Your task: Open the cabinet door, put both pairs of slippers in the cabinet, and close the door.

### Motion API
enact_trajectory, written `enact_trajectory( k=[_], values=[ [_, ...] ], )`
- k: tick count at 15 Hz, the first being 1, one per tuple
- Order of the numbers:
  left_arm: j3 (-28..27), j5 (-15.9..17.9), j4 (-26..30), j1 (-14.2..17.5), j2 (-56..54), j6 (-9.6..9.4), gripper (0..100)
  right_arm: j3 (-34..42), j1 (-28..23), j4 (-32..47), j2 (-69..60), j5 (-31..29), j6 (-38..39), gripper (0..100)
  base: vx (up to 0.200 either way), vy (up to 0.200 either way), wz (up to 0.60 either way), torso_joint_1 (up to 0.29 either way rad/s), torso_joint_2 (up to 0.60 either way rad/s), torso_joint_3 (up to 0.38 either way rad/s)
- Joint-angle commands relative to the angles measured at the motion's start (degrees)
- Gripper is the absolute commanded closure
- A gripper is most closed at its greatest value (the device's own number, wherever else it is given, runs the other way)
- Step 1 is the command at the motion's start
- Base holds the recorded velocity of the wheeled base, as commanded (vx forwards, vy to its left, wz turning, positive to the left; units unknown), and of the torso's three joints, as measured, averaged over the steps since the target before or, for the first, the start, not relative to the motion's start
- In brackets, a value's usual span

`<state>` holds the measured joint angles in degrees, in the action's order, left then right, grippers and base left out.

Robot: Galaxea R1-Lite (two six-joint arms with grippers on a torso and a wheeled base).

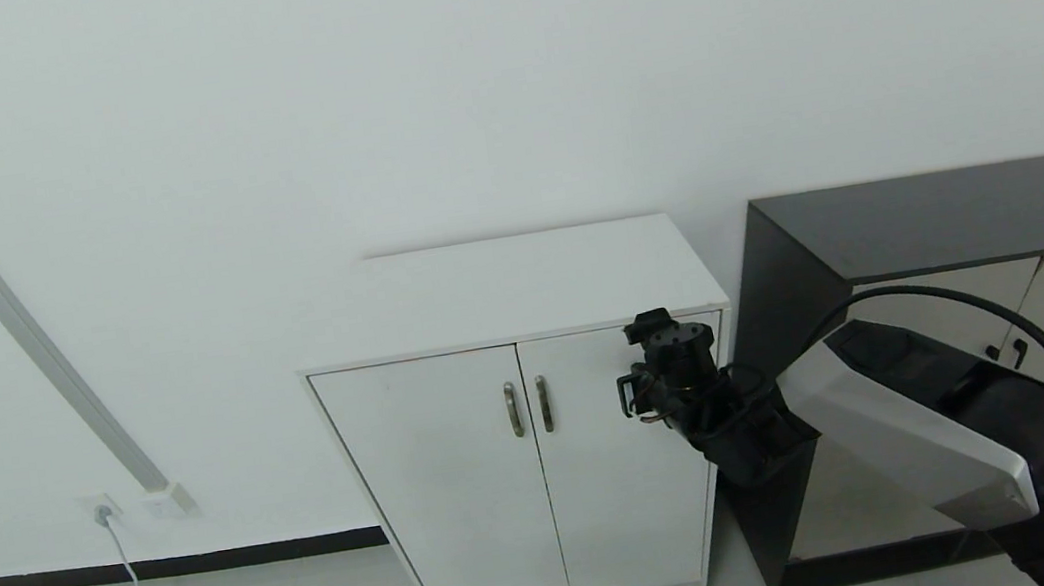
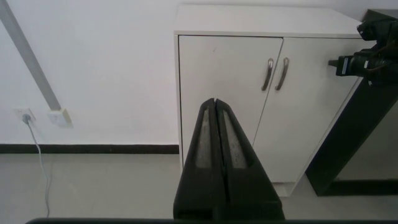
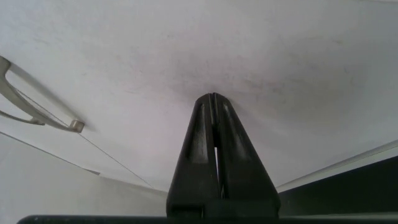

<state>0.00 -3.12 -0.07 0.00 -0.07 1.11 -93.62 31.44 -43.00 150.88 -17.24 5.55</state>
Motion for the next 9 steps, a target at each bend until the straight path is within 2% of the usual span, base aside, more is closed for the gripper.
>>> enact_trajectory(
  k=[1,9],
  values=[
    [0.0,0.0,0.0,0.0,0.1,0.03,100,-0.5,-0.1,-0.1,0.3,0.0,0.0,100,0.0,0.0,0.0,0.0,0.0,0.0],
    [0.0,0.0,0.0,0.0,0.1,0.03,100,-2.3,-0.4,1.8,0.7,0.0,-0.1,100,0.0,0.0,0.0,0.0,0.0,0.0]
  ],
)
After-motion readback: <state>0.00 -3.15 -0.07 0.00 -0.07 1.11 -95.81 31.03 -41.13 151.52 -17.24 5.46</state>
